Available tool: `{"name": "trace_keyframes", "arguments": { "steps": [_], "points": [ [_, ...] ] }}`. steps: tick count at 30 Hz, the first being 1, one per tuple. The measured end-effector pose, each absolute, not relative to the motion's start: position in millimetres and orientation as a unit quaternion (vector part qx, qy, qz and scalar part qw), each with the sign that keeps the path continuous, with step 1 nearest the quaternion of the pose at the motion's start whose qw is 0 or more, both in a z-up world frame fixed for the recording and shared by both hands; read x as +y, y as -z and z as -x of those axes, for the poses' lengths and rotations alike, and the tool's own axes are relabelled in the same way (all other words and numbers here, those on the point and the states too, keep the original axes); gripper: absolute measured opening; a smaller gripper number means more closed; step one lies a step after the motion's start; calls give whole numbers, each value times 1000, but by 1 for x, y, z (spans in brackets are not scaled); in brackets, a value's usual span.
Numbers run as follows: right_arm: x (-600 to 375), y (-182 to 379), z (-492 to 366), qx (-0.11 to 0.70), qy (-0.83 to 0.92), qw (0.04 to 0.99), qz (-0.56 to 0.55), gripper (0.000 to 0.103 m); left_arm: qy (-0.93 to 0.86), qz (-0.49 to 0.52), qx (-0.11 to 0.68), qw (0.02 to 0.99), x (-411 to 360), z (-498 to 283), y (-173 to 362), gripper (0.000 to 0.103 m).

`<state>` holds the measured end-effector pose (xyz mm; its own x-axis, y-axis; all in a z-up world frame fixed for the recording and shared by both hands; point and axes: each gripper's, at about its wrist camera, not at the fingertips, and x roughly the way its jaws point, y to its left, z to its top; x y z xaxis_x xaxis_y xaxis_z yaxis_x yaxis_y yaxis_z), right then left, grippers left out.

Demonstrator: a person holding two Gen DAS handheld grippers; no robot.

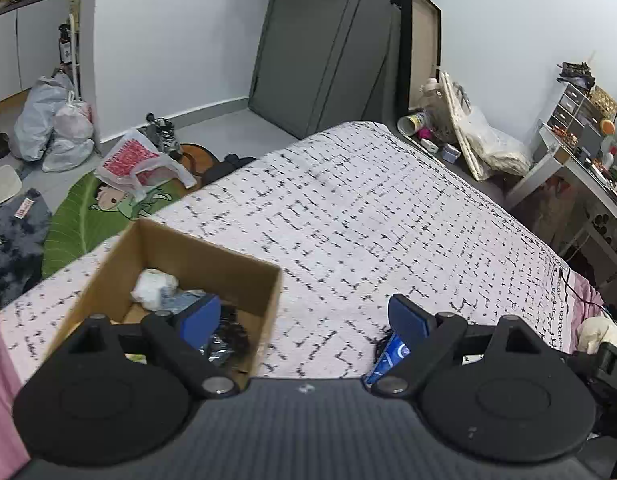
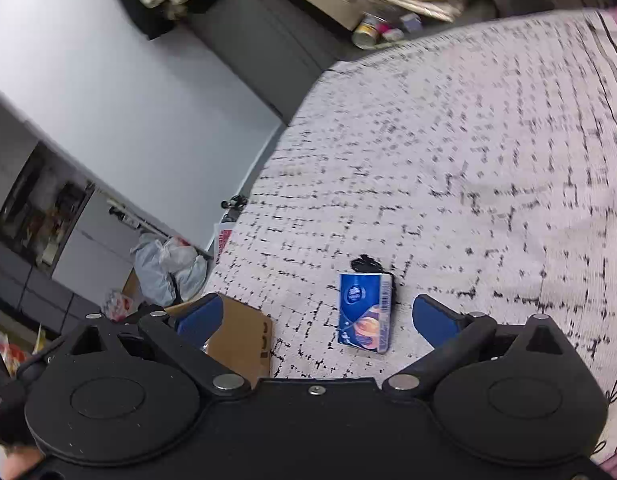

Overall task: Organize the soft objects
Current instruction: 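Move the left tool to the blue tissue packet while the right tool approaches a small black item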

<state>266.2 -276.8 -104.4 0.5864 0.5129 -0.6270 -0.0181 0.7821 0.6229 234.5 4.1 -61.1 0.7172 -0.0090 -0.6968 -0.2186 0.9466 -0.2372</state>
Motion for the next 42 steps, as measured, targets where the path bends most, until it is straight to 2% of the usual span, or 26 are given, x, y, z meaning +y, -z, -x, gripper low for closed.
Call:
{"name": "trace_keyframes", "arguments": {
  "steps": [8,10,17,31,42],
  "points": [
    [-296,118,-281,432,-124,835,-319,100,-37,150,390,908,-23,-255,82,90],
    [-299,122,-284,434,-119,832,-324,93,-35,148,397,905,-30,-260,90,90],
    [-302,133,-298,445,-116,824,-332,80,-9,130,421,898,-57,-275,118,90],
    [-290,160,-322,478,-121,810,-317,80,24,100,473,875,-102,-298,169,90],
    [-283,174,-328,491,-131,802,-313,80,33,100,483,869,-104,-305,193,88]
  ]
}}
